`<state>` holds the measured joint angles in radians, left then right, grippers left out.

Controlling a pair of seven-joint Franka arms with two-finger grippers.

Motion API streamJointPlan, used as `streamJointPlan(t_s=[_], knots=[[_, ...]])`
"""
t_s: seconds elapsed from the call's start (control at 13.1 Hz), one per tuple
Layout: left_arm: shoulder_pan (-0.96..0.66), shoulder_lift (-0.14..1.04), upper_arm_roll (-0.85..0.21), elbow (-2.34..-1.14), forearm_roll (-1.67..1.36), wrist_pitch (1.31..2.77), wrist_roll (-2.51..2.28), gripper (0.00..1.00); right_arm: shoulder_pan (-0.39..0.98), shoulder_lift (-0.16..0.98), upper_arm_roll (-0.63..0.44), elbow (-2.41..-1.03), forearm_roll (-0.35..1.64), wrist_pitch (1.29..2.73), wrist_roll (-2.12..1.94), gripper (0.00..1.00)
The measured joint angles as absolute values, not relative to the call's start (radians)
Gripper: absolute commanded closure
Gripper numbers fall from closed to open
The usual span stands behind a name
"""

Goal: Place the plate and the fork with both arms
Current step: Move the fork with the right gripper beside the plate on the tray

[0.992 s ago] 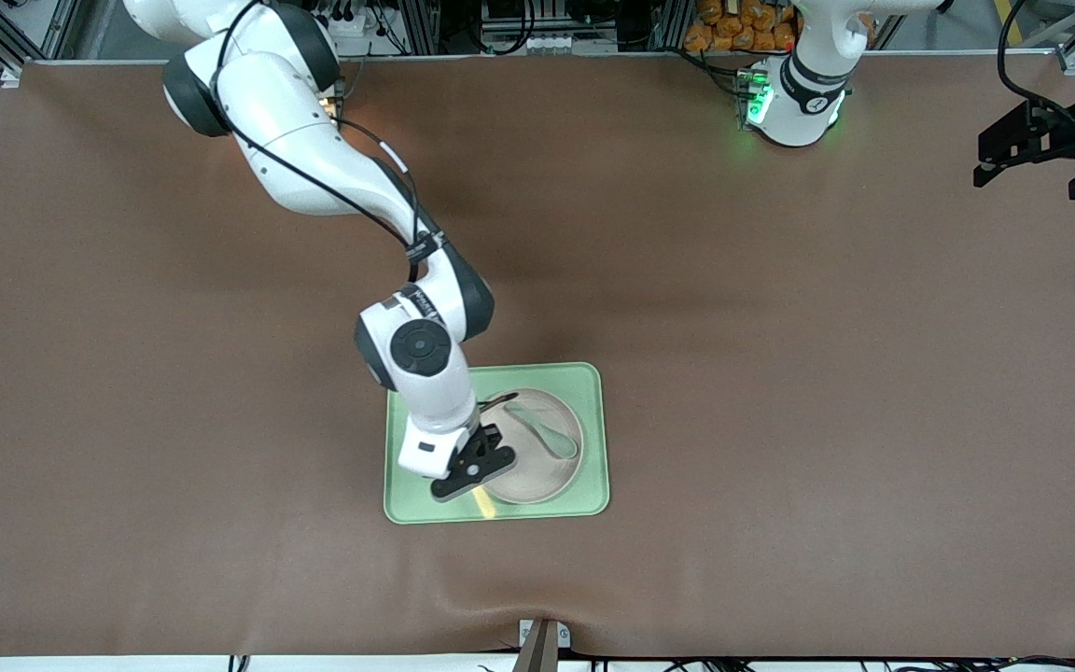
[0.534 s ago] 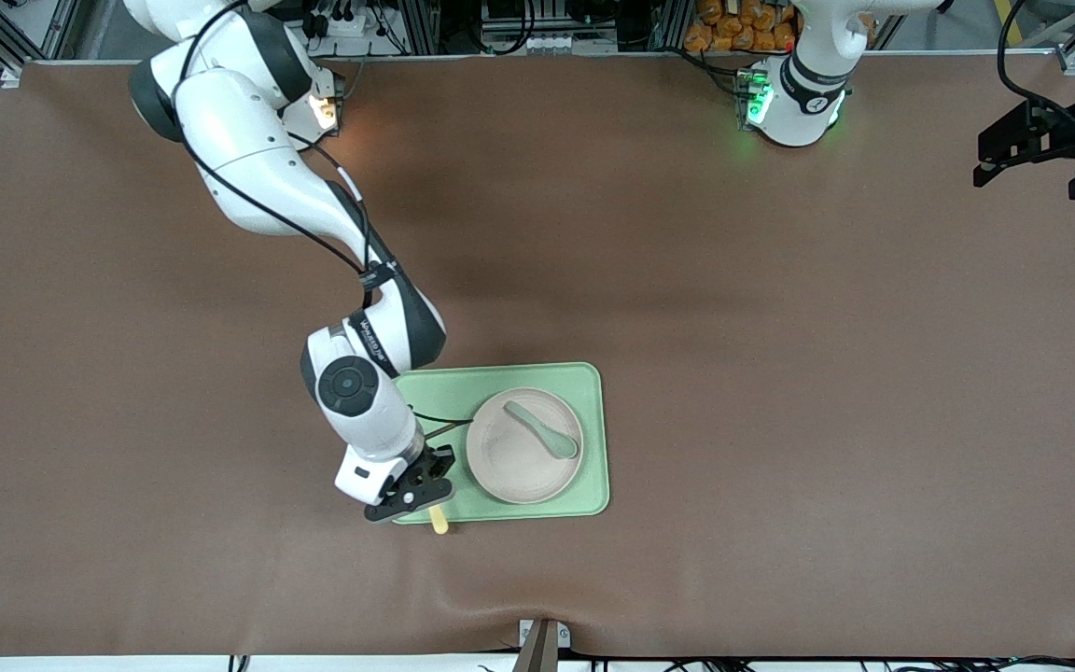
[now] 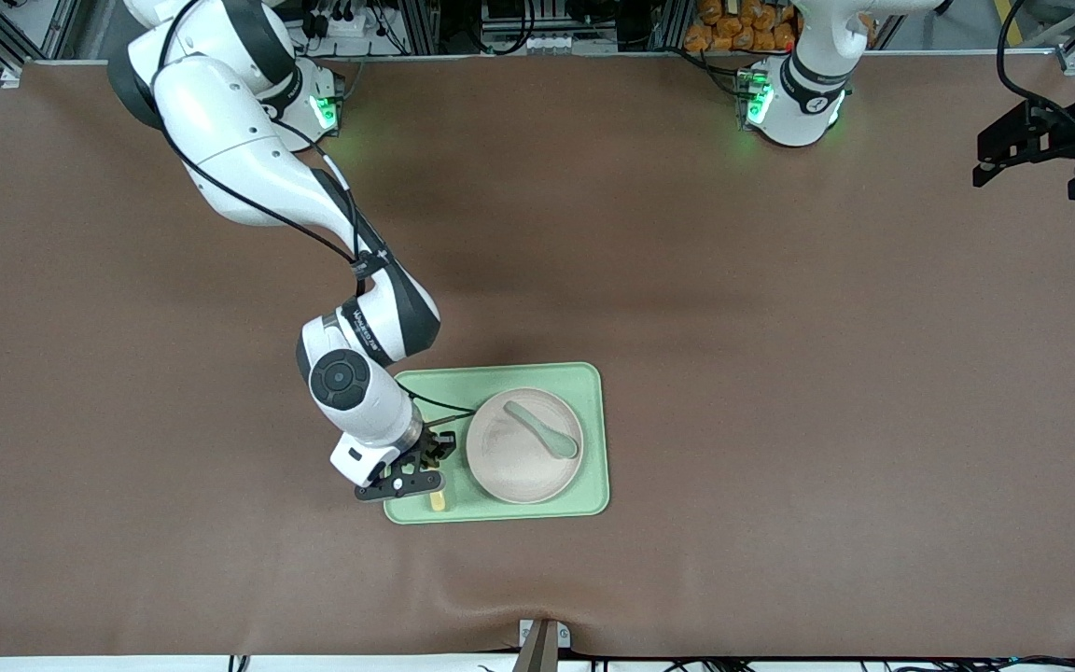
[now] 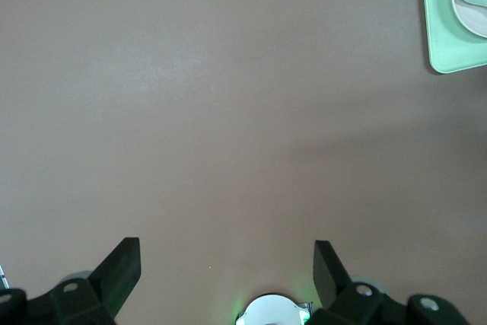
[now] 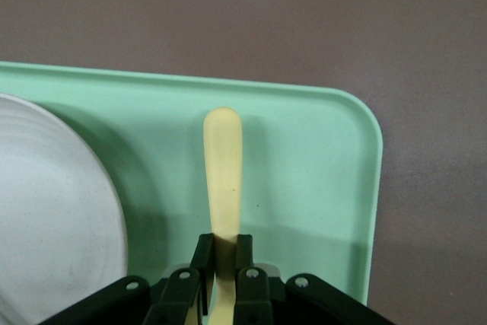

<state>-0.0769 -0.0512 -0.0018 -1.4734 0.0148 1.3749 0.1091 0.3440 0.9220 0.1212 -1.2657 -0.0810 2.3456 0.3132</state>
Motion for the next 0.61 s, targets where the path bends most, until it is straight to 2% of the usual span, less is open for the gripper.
streamJointPlan(t_s=[0.08,0.15,0.31,0.38,0.61], knots=[[-0.077,-0.051,-0.002,-1.473,0.015,1.375,0.109,0.0,0.344,0.915,0.121,-1.291,-0.081,2.371,0.314,1.0],[-0.077,-0.051,-0.002,-1.473,0.015,1.375,0.109,0.0,0.343,0.909,0.121,-1.32,-0.081,2.406,0.315,0.88],[-0.077,-0.051,-0.002,-1.473,0.015,1.375,0.109,0.0,0.341,0.9,0.12,-1.363,-0.081,2.445,0.319,0.17],[-0.077,-0.051,-0.002,-1.473,0.015,1.375,0.109,0.0,0.34,0.897,0.12,-1.37,-0.081,2.452,0.32,0.0],[-0.077,-0.051,-0.002,-1.473,0.015,1.375,0.109,0.0,0.336,0.876,0.119,-1.367,-0.081,2.435,0.321,0.0]])
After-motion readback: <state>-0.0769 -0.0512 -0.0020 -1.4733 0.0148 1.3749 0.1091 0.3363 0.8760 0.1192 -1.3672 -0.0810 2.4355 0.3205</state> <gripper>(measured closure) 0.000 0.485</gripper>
